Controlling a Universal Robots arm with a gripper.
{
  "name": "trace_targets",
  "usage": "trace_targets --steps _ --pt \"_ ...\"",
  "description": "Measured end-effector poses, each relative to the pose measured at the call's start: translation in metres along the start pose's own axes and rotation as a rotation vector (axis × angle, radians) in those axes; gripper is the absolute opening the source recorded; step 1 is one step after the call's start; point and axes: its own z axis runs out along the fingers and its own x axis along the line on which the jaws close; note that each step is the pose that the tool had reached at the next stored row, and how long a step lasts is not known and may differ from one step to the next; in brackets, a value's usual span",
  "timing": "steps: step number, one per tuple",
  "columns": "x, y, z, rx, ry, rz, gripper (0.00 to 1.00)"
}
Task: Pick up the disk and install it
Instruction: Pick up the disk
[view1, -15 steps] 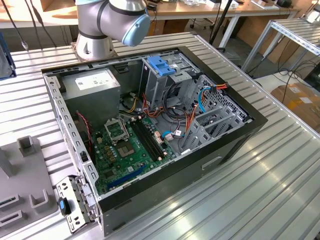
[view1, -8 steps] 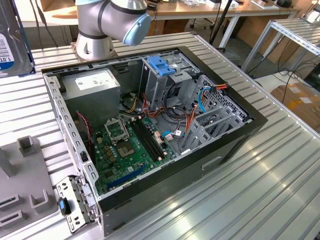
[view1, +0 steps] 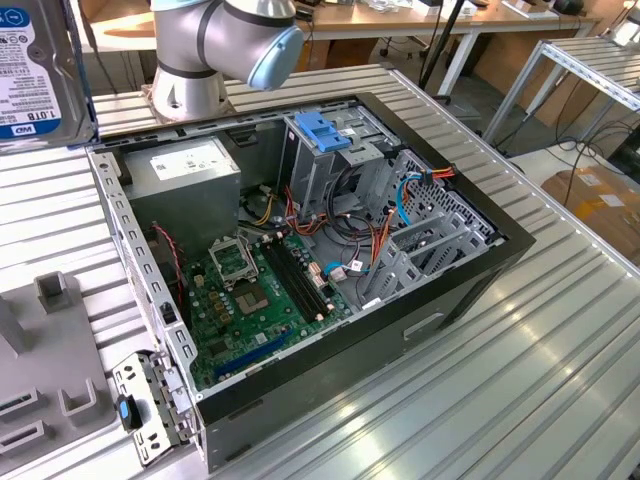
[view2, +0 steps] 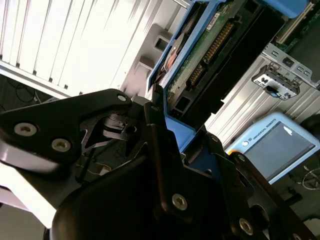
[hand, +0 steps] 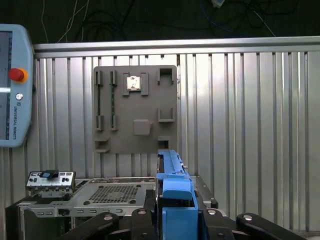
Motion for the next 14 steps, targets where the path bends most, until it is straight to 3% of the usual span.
trace_targets --steps 5,11,14 --pt "0.0055 -0.0076 0.0004 0.0 0.0 0.0 0.36" --pt "0.0206 -0.0136 0.0014 0.0 0.0 0.0 0.36" --pt "0.026 -0.0209 0.0019 0.0 -0.0001 0.0 0.36"
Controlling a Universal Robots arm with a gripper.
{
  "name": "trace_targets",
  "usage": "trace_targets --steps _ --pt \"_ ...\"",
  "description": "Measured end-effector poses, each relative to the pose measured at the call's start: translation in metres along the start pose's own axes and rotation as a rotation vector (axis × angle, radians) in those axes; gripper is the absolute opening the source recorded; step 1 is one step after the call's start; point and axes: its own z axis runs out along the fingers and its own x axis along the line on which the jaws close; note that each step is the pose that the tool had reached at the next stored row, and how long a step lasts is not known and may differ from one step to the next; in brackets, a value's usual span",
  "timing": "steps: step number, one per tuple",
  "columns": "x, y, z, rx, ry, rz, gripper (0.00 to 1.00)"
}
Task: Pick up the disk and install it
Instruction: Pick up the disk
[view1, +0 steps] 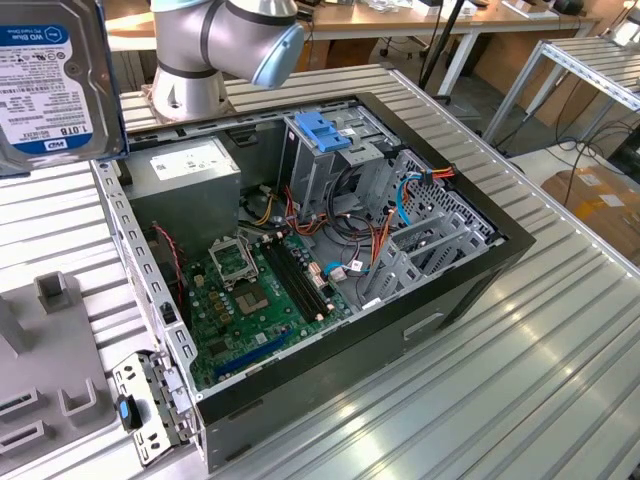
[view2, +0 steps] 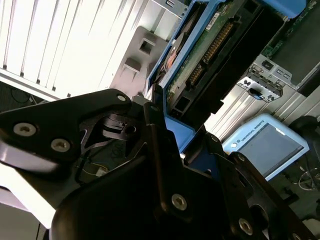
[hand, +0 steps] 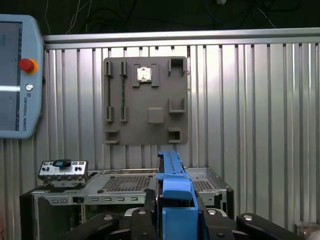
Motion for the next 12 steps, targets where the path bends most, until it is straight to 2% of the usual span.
trace_targets --steps 3,5,12 --pt "0.0026 -0.0109 0.0003 -0.0003 0.0 0.0 0.36" --pt "0.004 -0.0215 0.0005 -0.0007 0.0001 0.0 0.36" --pt "0.0073 -0.0519 0.0013 -0.002 0.0001 0.0 0.36"
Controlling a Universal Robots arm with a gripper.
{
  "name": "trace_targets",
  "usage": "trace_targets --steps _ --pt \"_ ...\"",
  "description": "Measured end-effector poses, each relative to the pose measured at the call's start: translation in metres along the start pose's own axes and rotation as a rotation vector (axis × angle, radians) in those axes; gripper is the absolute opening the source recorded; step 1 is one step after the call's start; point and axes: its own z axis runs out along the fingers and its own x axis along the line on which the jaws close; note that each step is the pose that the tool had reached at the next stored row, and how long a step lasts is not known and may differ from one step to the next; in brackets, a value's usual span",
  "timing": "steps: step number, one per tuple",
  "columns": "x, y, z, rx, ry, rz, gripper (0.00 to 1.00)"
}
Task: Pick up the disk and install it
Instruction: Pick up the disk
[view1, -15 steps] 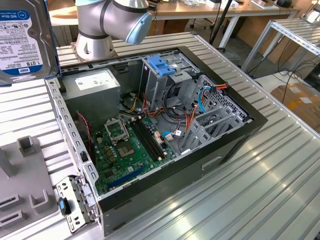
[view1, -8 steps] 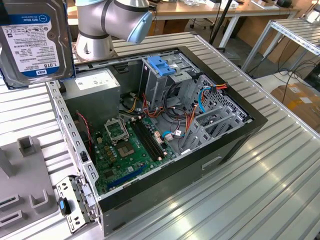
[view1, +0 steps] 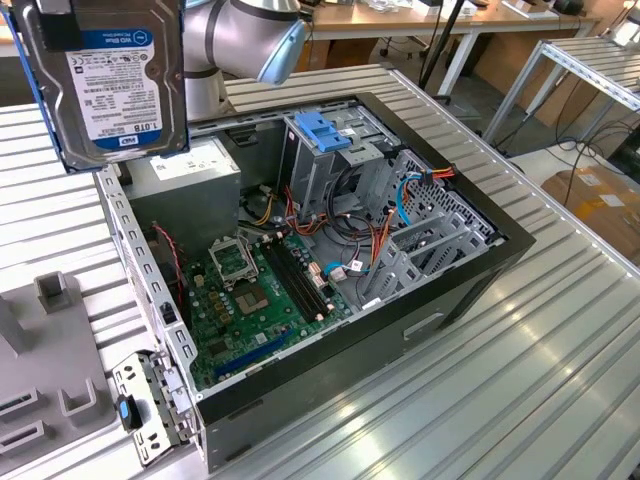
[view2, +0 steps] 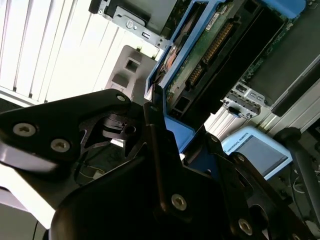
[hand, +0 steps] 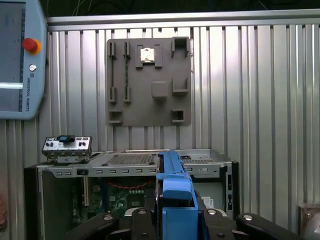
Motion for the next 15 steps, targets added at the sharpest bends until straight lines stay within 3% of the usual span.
trace_targets --steps 6,13,15 --pt "0.005 -0.0321 0.0009 -0.0014 0.0 0.0 0.36" --pt "0.0156 -0.0478 0.002 -0.0014 -0.0001 0.0 0.36" --pt "0.0191 -0.0594 0.0025 -0.0017 0.0 0.0 0.36"
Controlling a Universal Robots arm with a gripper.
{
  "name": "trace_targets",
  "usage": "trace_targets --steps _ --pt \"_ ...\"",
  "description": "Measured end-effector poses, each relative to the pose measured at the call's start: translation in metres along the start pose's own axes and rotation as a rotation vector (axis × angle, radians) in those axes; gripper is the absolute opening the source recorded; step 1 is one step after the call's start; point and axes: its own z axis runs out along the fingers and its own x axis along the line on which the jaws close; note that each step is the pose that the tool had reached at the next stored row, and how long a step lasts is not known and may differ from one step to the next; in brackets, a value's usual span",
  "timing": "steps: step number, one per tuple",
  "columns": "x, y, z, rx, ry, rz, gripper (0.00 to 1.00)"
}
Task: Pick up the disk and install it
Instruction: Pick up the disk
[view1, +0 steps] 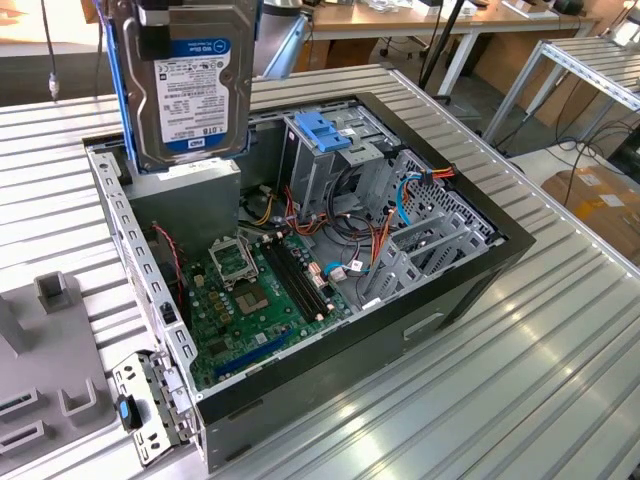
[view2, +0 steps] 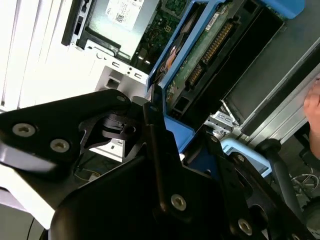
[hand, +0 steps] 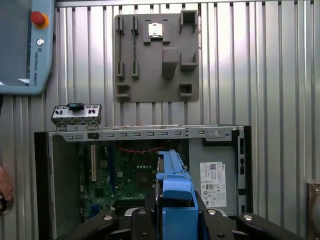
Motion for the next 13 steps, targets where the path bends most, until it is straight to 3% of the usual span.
trace_targets --steps 1,11,13 --pt "0.0013 -0.0068 0.0002 -0.0002 0.0 0.0 0.36" --pt "0.0052 -0.0473 0.0014 -0.0006 0.0001 0.0 0.36" --pt "0.0057 -0.0609 0.0018 -0.0006 0.0 0.0 0.36"
